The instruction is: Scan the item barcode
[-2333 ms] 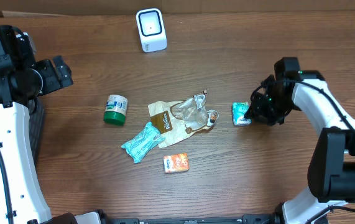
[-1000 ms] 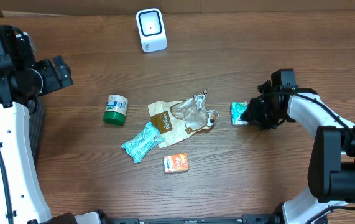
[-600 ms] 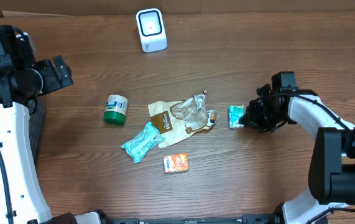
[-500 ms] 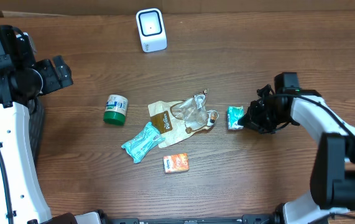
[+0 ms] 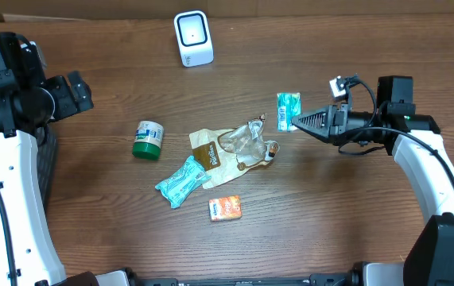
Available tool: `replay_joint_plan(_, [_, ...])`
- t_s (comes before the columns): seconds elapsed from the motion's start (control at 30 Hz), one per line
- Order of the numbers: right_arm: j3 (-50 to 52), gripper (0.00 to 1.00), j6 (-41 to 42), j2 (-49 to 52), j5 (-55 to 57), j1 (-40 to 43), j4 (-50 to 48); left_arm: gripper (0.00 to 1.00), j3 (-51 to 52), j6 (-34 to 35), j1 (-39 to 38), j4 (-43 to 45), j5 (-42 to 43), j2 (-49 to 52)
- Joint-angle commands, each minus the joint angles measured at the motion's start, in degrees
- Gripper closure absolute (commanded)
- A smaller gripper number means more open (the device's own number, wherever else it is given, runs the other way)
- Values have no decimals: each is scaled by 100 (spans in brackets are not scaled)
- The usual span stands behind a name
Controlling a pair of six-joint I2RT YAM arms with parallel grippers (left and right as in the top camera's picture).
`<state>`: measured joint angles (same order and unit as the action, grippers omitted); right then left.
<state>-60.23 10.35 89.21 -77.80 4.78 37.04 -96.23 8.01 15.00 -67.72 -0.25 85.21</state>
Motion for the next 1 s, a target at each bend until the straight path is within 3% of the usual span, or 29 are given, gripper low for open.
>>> replay_joint_plan(0.0, [-94, 96, 249, -48, -1215, 9, -138, 0, 11, -28, 7, 20, -31, -90])
replay_joint_plan(0.33, [-94, 96, 1355, -48, -1211, 7, -428, 1, 11, -28, 7, 22, -31, -90])
replay_joint_plan(0.8, [-94, 96, 1353, -48, -1126, 7, -595, 0, 11, -28, 7, 22, -31, -90])
replay_joint_plan(0.97, [-92, 96, 1172, -48, -118, -212, -374, 0, 11, -28, 7, 20, -31, -90])
